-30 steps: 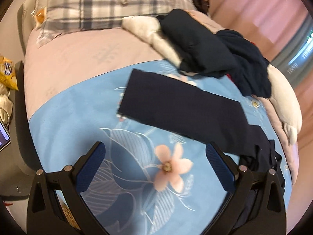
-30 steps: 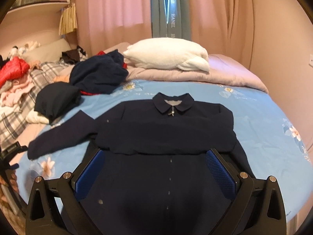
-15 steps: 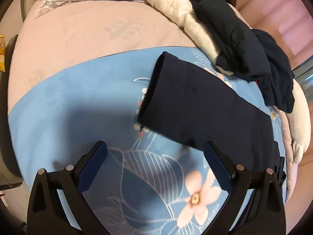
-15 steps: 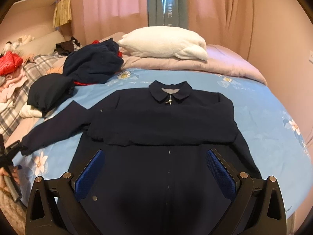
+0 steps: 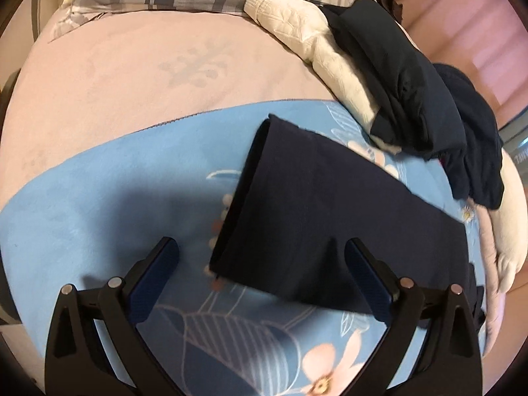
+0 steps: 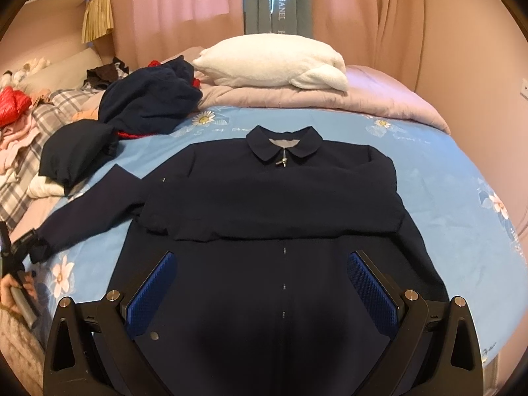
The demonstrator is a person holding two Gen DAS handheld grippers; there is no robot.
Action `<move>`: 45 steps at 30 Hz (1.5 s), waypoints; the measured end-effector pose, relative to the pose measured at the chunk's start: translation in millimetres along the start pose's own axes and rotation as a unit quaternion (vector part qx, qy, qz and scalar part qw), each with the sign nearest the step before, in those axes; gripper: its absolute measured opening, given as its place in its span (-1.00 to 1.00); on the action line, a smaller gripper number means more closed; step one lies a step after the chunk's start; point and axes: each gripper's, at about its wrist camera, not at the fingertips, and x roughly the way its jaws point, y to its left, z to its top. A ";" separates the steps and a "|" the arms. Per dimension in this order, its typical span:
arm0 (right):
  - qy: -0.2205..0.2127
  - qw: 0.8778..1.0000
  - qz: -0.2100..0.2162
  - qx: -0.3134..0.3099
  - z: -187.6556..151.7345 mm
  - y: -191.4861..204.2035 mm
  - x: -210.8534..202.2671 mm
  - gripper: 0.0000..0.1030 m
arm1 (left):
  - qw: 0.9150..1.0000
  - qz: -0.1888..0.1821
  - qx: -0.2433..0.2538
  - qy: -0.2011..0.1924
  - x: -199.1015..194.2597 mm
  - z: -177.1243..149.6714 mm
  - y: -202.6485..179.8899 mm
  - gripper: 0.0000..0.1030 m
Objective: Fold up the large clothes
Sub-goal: 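Move the left gripper to the other sleeve cuff and close on it, then lift the sleeve with the left gripper and carry it over the jacket body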
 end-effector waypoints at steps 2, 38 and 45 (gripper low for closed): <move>0.001 1.000 0.000 0.003 0.0 -1.1 1.2 0.98 | 1.000 -0.018 -0.016 0.003 1.2 5.7 0.2 0.87; -0.038 0.997 -0.016 0.061 -5.4 -50.7 -19.3 0.98 | 0.961 -0.173 0.153 -0.153 -172.4 10.2 -161.0 -0.74; -0.058 0.995 0.001 0.077 -3.2 -63.3 -26.3 0.98 | 0.951 -0.171 0.194 -0.170 -198.7 -1.6 -200.1 -0.75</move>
